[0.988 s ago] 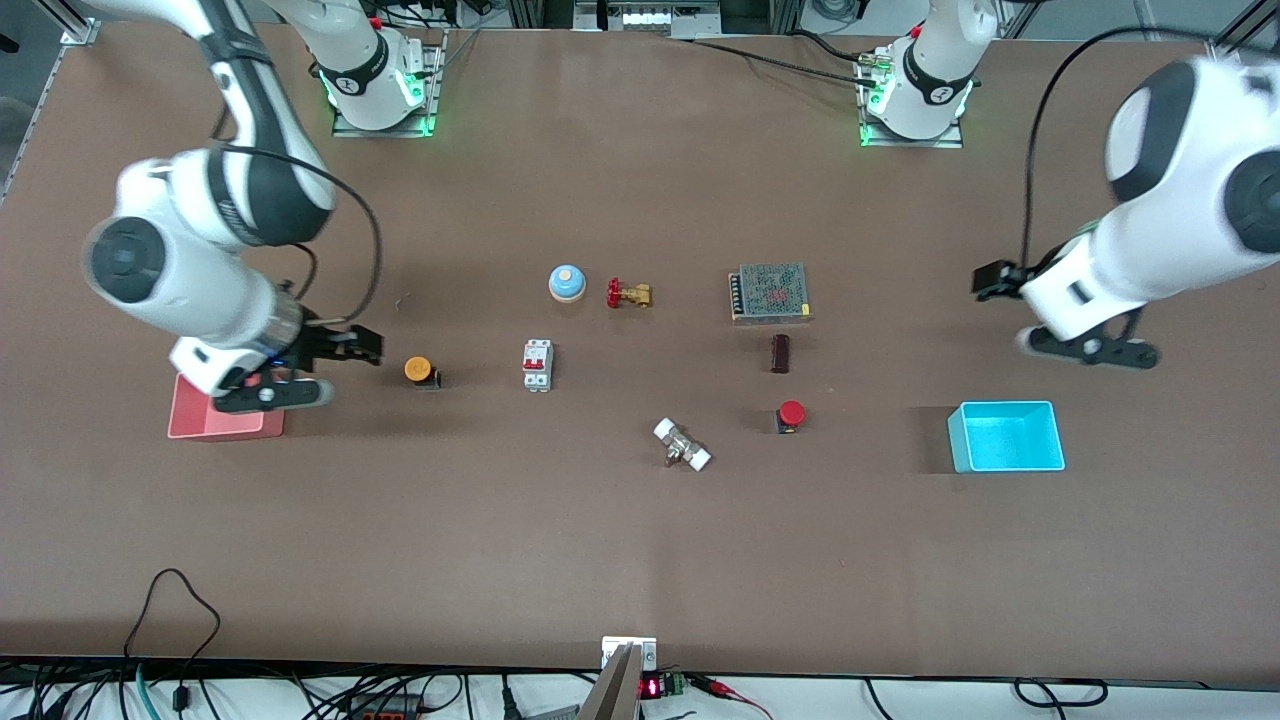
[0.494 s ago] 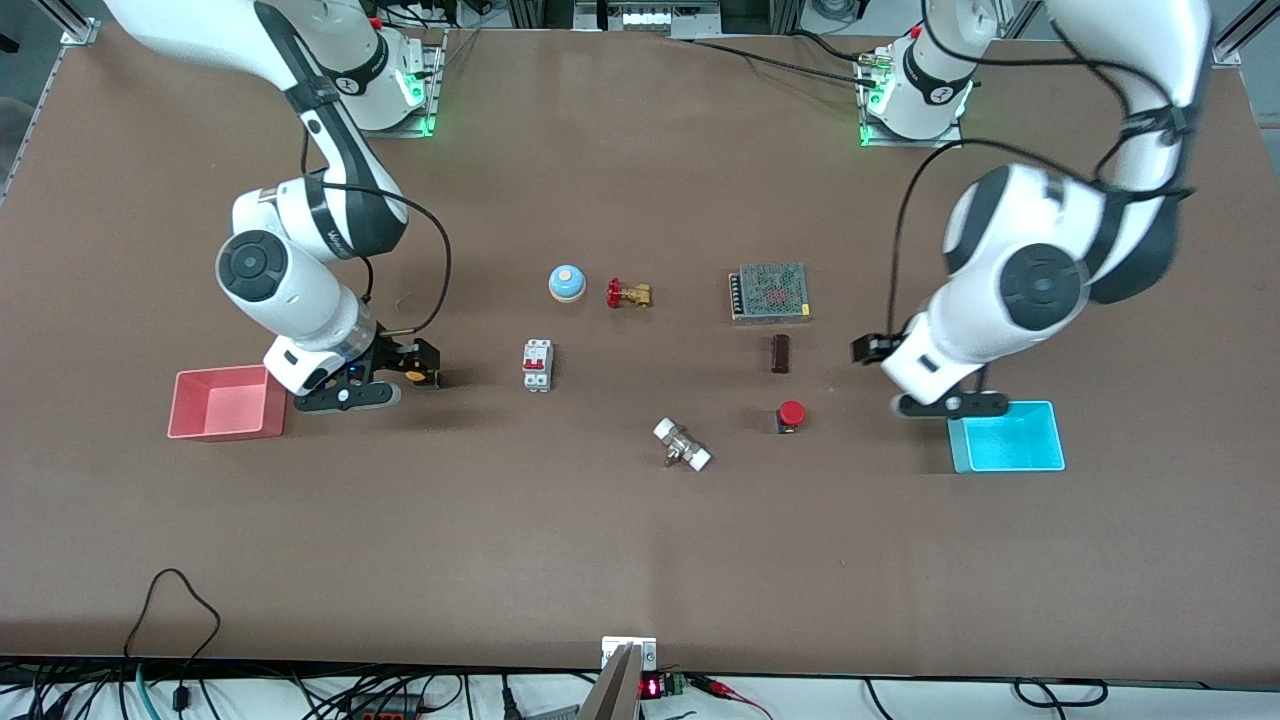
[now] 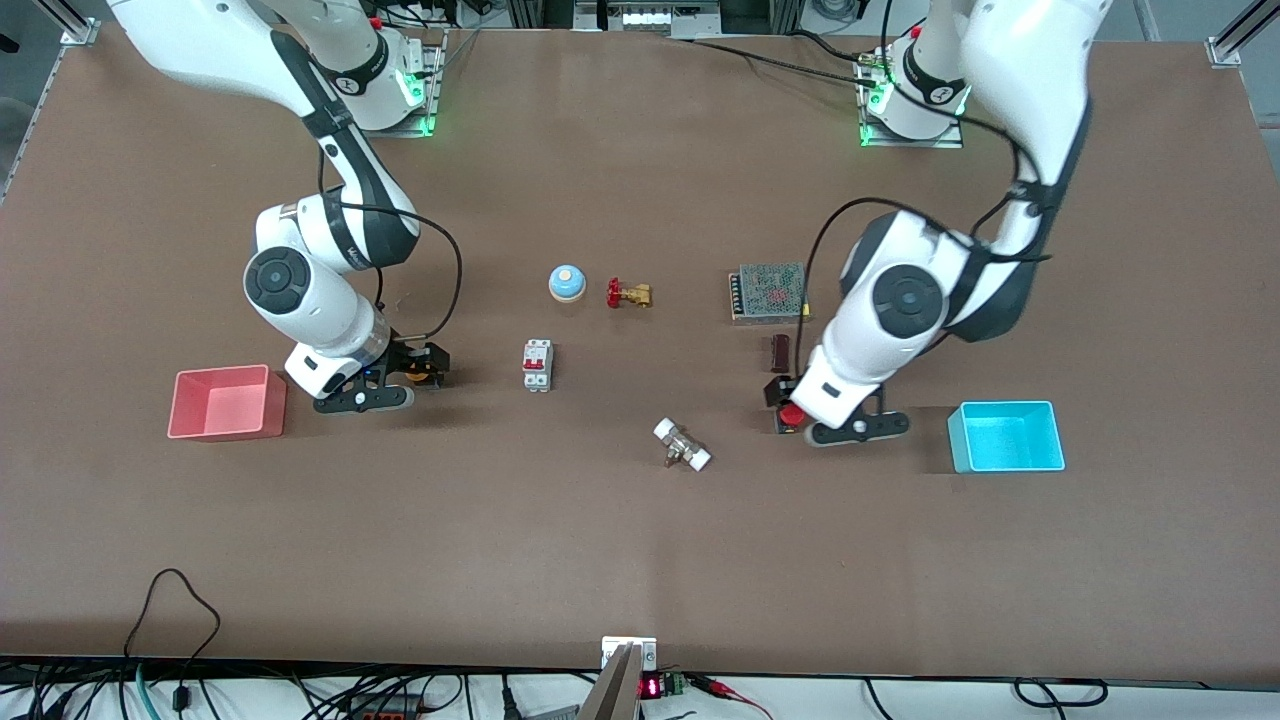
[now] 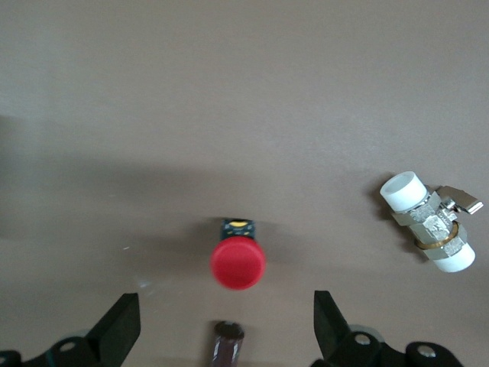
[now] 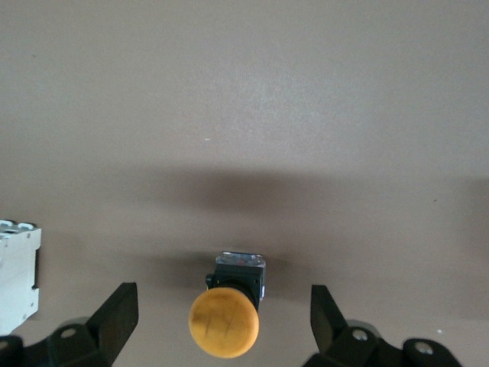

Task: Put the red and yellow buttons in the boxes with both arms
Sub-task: 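Close the right gripper on the yellow button while the left gripper grasps the red button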

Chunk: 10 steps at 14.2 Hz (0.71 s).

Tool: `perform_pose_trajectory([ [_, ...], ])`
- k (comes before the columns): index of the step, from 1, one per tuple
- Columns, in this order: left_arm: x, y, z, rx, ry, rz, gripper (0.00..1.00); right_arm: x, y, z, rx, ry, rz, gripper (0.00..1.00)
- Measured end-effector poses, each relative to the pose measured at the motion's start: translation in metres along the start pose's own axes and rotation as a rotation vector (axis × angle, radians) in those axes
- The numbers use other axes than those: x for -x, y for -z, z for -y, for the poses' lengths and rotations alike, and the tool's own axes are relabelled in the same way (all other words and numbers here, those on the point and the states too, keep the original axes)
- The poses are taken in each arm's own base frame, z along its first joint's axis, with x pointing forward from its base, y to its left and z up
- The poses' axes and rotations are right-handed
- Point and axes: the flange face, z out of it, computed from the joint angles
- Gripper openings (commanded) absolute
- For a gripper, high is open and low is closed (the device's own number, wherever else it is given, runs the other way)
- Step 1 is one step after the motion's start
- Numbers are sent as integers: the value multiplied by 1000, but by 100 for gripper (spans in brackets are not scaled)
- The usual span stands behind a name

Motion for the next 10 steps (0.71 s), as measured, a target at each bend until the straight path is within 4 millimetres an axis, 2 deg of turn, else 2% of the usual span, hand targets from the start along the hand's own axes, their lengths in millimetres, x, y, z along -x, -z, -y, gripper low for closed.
perform_pose_trajectory([
  [4,1,-37,-3,-32,-38,-14,100,2,-17,1,6,13,5,100],
  [9,-1,-57,-4,-14,-32,-33,100,9,-39,1,2,16,13,99],
  [10,-1,-62,-4,-9,-25,-38,100,11,-41,1,2,16,15,96],
])
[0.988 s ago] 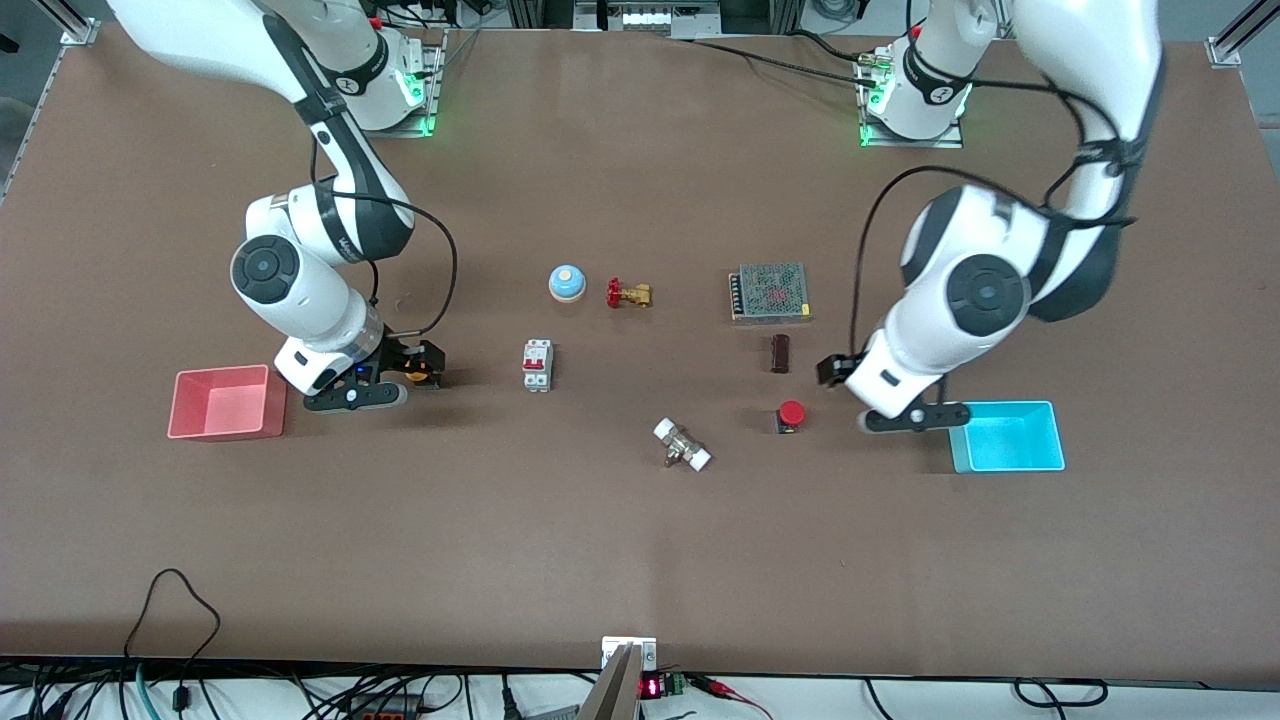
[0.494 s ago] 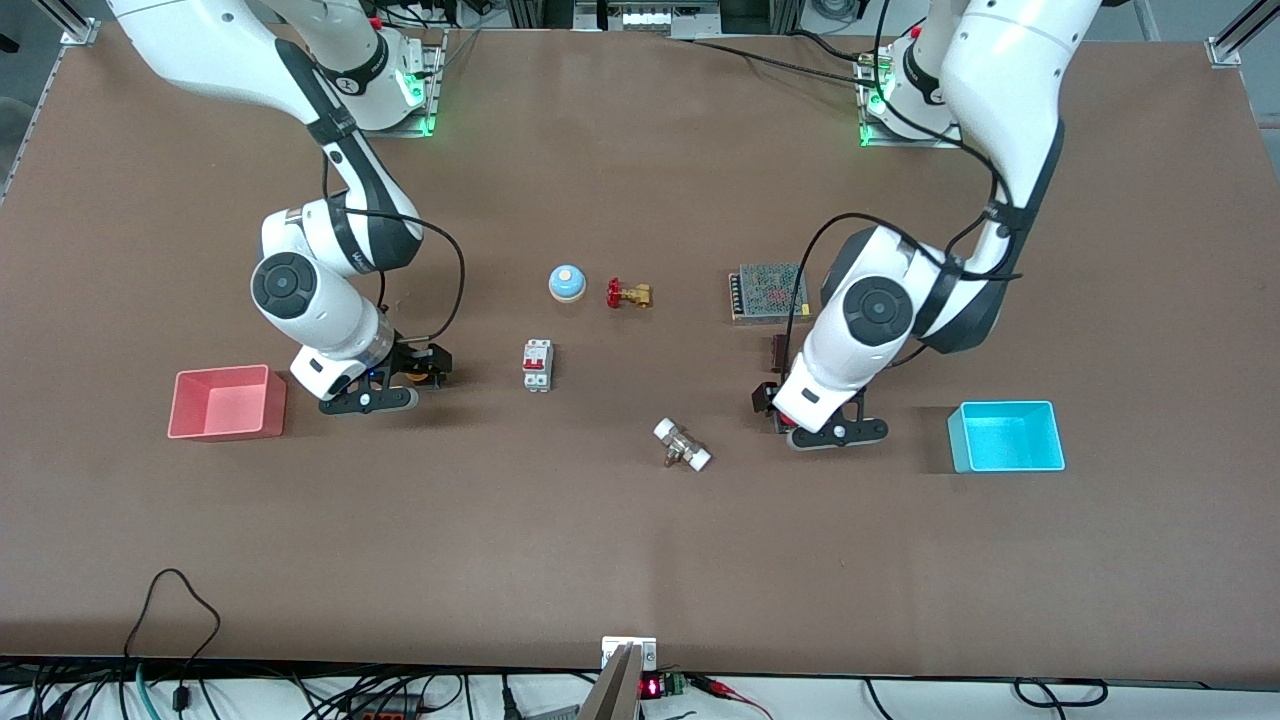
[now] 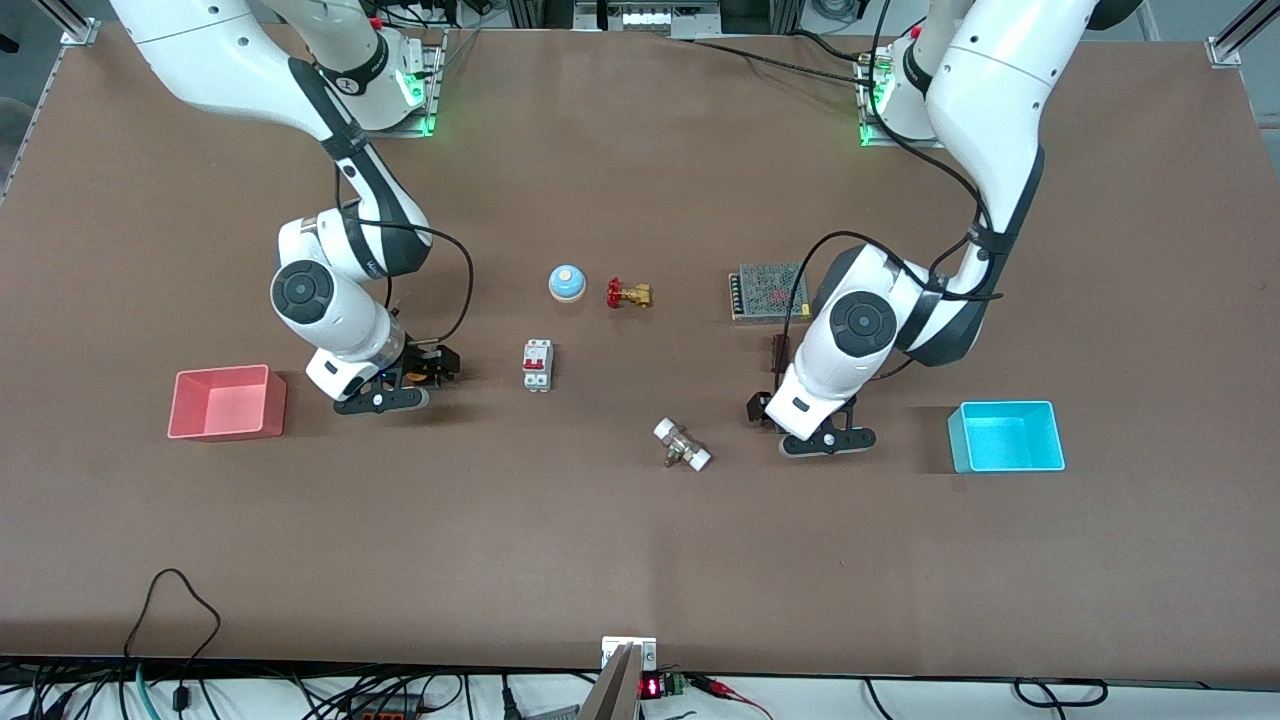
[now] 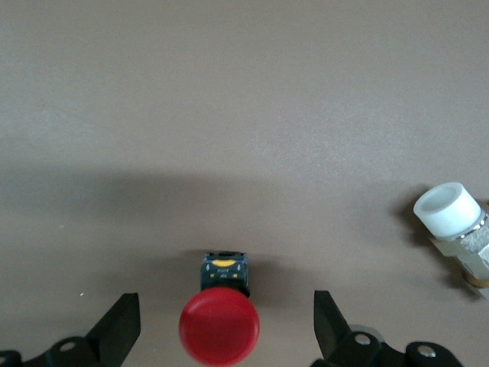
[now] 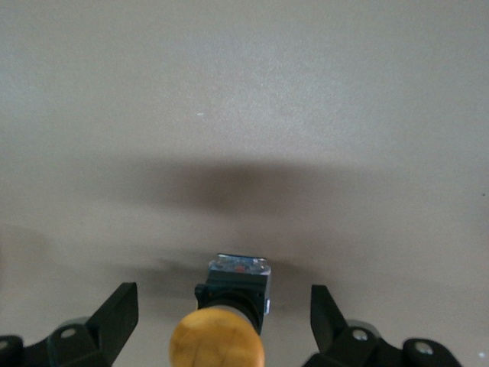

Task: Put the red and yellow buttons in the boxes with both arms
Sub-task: 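Close the right gripper on the yellow button while the left gripper grasps the red button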

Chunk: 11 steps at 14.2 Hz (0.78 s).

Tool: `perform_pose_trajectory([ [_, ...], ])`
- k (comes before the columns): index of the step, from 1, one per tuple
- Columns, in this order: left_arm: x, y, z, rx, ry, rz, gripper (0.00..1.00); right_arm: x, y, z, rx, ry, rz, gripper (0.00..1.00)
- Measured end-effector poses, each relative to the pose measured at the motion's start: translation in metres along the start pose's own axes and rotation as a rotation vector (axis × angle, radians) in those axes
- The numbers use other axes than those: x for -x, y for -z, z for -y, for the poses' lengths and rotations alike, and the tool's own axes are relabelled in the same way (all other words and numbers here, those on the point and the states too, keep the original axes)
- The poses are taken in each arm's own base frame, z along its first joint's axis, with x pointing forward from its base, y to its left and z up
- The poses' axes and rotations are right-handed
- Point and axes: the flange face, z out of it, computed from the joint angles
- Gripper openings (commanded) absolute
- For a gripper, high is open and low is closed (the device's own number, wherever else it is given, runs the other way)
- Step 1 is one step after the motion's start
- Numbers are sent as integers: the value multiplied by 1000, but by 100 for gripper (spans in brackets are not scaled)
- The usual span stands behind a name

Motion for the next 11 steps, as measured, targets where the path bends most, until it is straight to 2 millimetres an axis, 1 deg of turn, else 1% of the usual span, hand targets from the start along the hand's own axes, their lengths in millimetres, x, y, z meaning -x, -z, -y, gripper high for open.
perform_pose_trajectory([
  [1,0,-5,0,1,3,1,100,0,-1,0,0,0,1,94],
  [2,1,-10,1,1,4,3,100,0,-1,0,0,0,1,89],
  [6,3,-22,1,0,4,10,100,2,-2,0,1,1,5,57],
  [8,4,-27,1,2,5,10,91,3,-3,0,2,1,7,41],
  [10,4,-32,2,1,6,12,83,3,-2,-1,3,2,6,29],
  [11,4,-34,2,1,7,12,72,3,-2,-1,3,2,5,22],
])
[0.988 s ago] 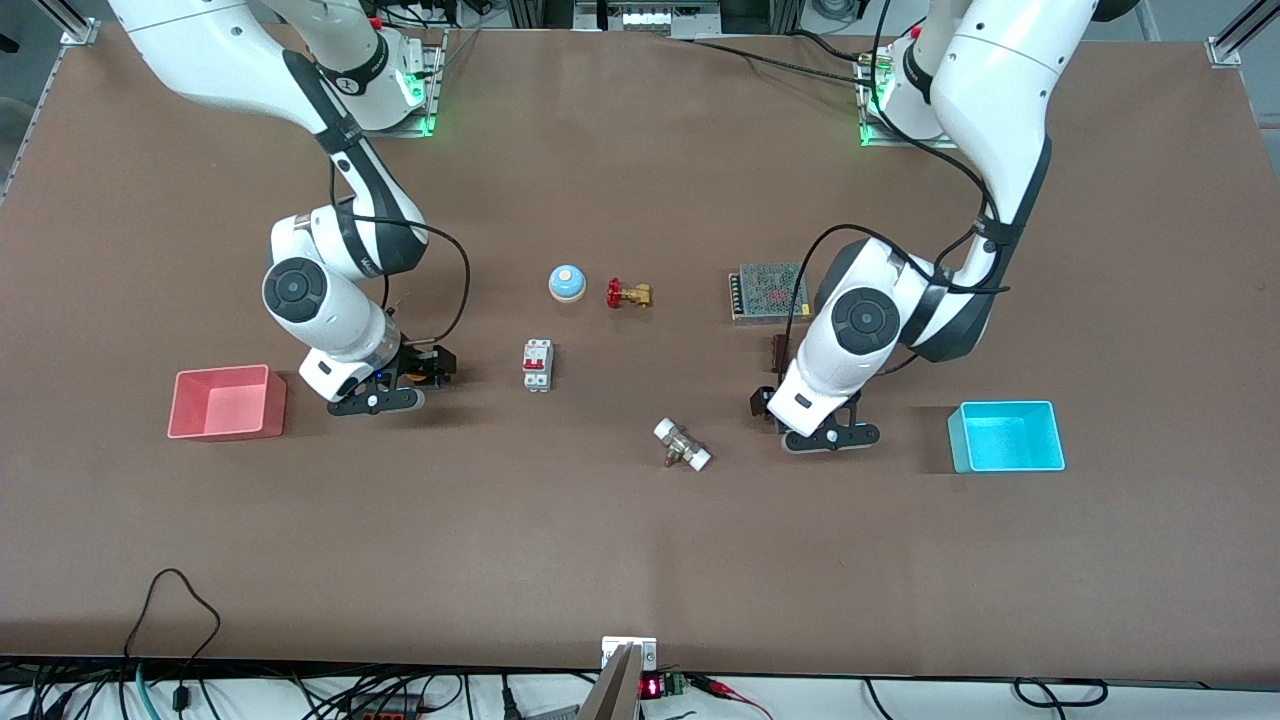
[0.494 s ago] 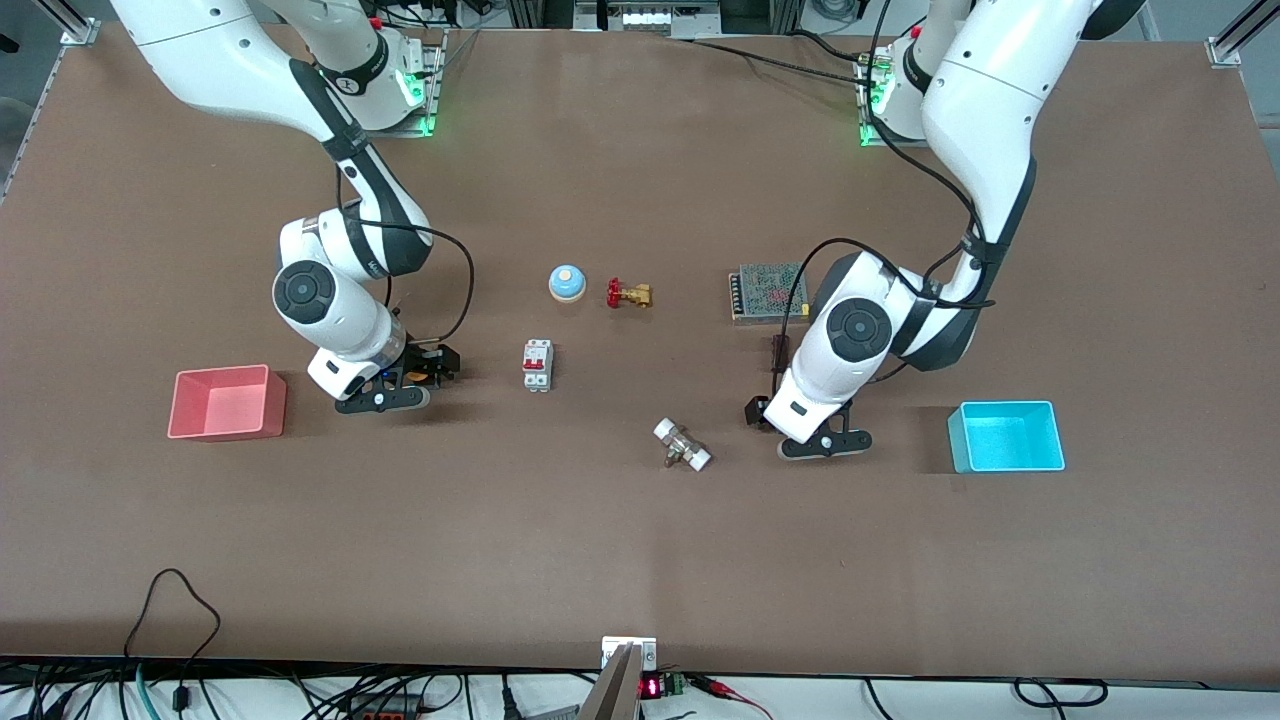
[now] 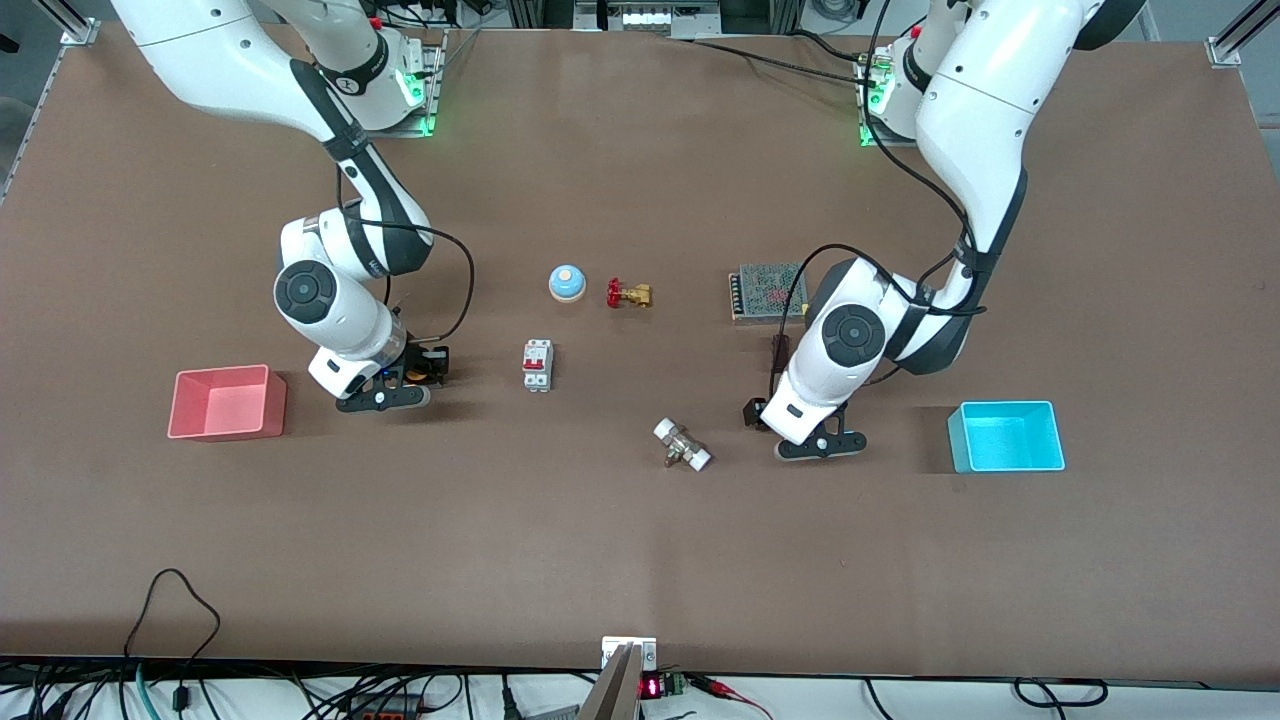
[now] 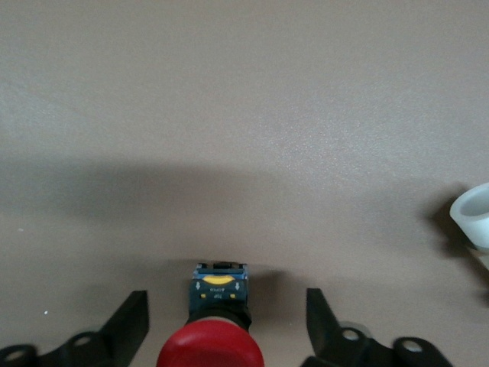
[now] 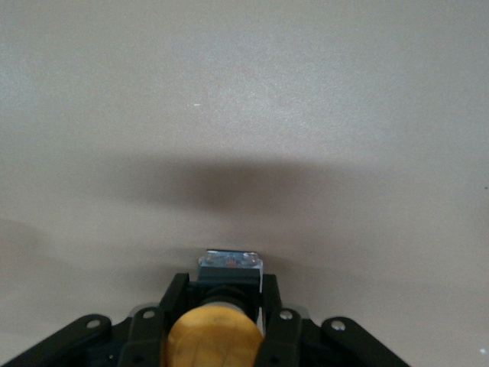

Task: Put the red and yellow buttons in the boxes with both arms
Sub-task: 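Close the right gripper on the yellow button while the left gripper grasps the red button, then carry the yellow button to the pink box while the left gripper carries red to cyan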

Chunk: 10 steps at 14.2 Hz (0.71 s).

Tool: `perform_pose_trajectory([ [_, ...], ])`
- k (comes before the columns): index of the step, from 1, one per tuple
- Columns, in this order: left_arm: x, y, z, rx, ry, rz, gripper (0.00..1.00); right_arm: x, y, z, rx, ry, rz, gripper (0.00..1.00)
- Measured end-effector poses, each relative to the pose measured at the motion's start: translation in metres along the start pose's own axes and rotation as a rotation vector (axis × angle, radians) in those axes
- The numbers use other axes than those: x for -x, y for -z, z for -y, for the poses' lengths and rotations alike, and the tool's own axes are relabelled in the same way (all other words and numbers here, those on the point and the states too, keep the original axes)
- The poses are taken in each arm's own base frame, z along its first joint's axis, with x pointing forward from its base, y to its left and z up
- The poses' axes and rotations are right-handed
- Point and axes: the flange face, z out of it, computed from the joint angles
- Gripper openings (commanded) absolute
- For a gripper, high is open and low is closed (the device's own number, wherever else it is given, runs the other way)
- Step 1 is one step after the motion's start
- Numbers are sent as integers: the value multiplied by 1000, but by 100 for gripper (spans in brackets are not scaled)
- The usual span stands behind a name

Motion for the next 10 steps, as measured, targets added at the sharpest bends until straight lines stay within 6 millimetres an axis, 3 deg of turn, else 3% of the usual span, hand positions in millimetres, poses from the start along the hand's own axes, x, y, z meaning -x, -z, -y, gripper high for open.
perform_pose_trajectory([
  [2,0,-1,0,0,1,-1,69,0,0,0,0,0,0,17],
  [5,0,-1,0,0,0,-2,37,-4,9,0,1,3,-23,17],
  [6,-1,-1,0,0,0,-2,22,-8,20,-2,3,4,-38,17],
  [7,-1,-1,0,0,0,-2,16,-12,35,-7,8,7,-48,17],
  [10,-2,1,0,2,1,-7,11,-24,97,-44,31,42,-85,17],
])
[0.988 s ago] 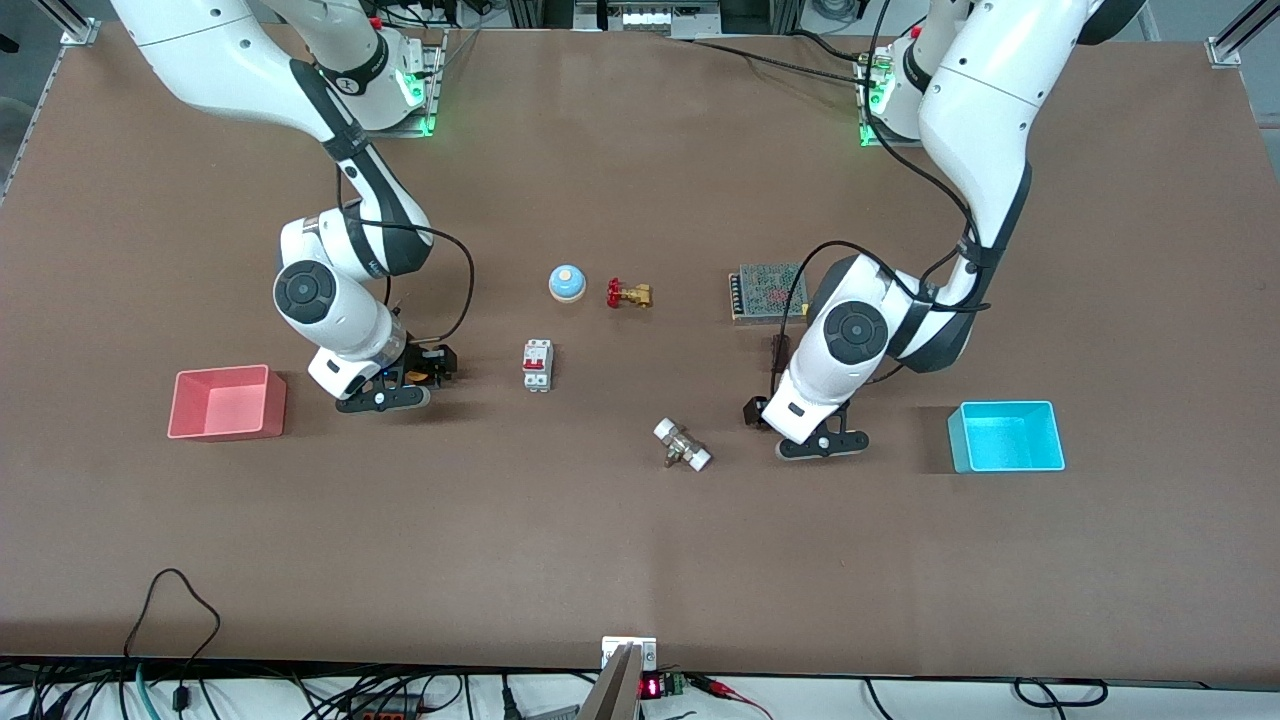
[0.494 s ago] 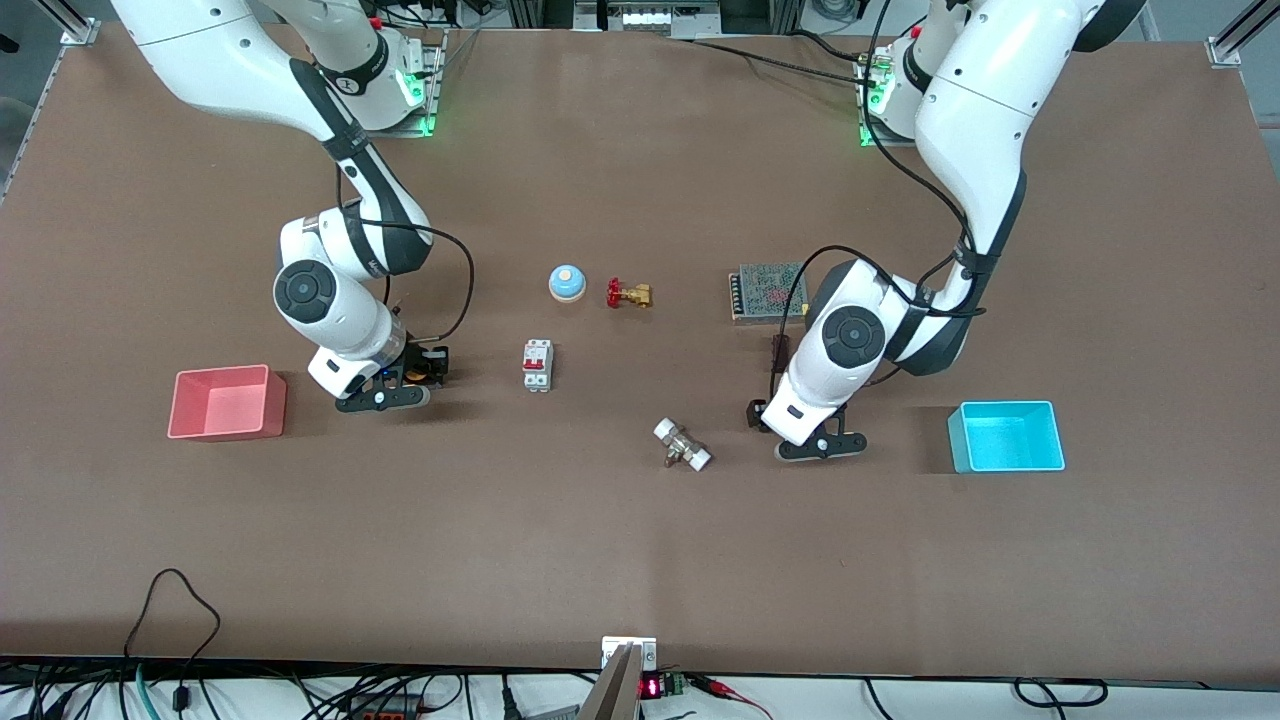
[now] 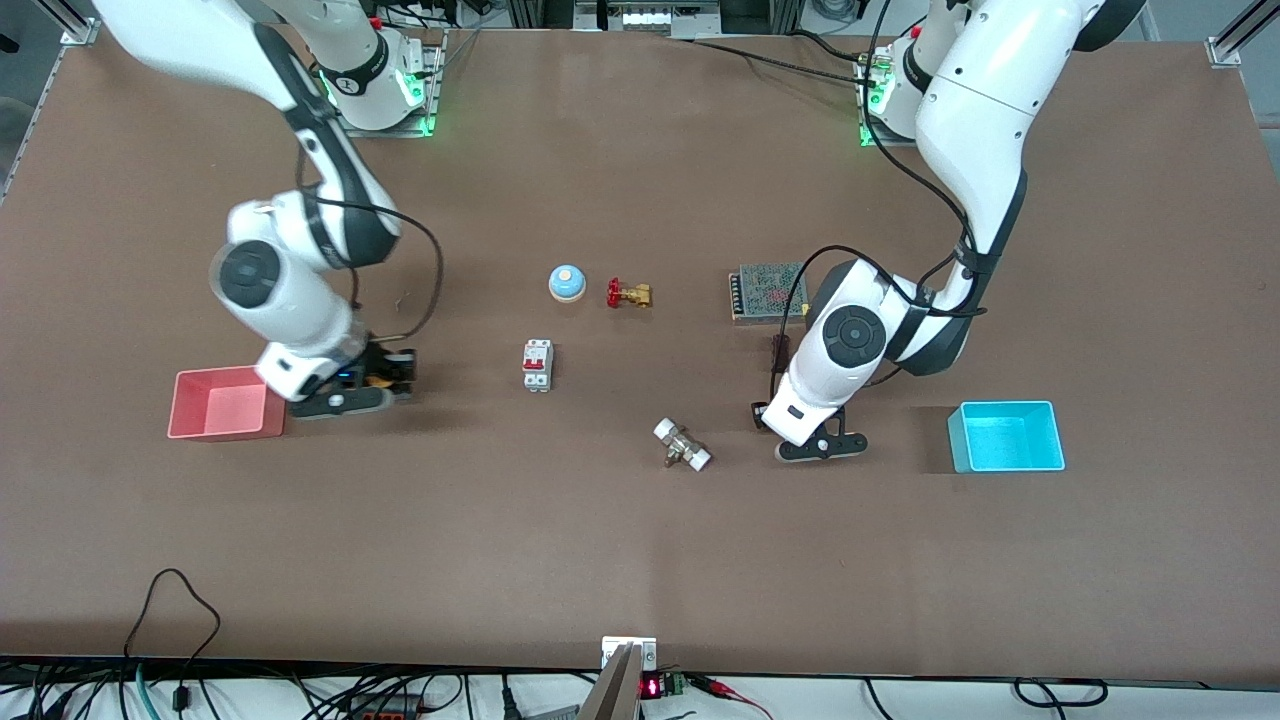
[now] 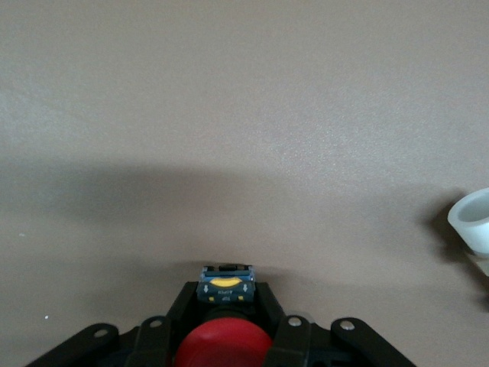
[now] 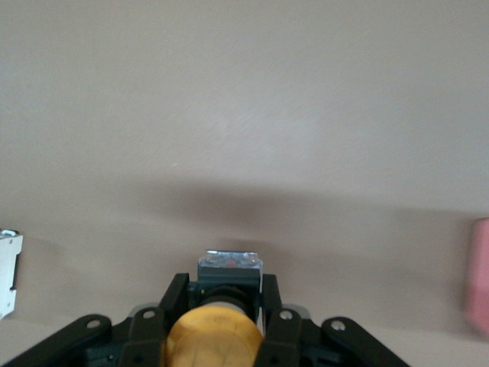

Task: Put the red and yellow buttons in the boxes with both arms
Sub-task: 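Carry the yellow button to the pink box while the left gripper carries red to cyan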

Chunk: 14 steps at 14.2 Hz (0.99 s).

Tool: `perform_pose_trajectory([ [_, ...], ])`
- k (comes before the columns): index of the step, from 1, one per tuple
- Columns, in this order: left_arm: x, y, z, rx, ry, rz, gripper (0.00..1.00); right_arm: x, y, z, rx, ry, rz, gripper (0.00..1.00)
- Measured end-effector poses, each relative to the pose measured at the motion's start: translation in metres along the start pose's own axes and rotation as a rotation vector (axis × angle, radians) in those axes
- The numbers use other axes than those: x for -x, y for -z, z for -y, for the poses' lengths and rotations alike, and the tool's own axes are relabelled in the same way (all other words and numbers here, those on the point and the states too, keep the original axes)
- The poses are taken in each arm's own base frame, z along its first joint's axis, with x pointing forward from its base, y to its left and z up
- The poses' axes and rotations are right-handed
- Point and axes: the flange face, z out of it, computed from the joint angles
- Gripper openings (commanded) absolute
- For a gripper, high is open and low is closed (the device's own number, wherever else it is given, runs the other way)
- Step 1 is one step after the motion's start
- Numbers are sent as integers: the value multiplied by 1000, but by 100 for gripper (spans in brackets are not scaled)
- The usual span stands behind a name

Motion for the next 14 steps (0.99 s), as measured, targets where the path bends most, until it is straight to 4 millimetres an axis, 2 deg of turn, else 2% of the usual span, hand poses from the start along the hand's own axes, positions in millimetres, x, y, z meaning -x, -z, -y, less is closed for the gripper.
perform_pose_trajectory([
  [2,-1,0,2,-1,2,-1,11,-3,35,-41,18,24,-21,17],
  [4,-5,4,2,2,6,-10,11,-2,59,-90,33,64,-11,17],
  [7,-16,24,7,-8,18,-15,12,2,73,-165,37,111,-11,17],
  [9,-21,49,14,-38,26,3,12,11,64,-207,0,135,-10,17],
  [11,-24,78,25,-74,6,19,12,20,39,-239,-45,162,-1,17],
  [12,-28,93,35,-92,-18,23,12,22,21,-252,-57,172,-4,17],
  [14,-37,117,60,-126,-76,32,12,23,-8,-263,-57,186,-10,17],
])
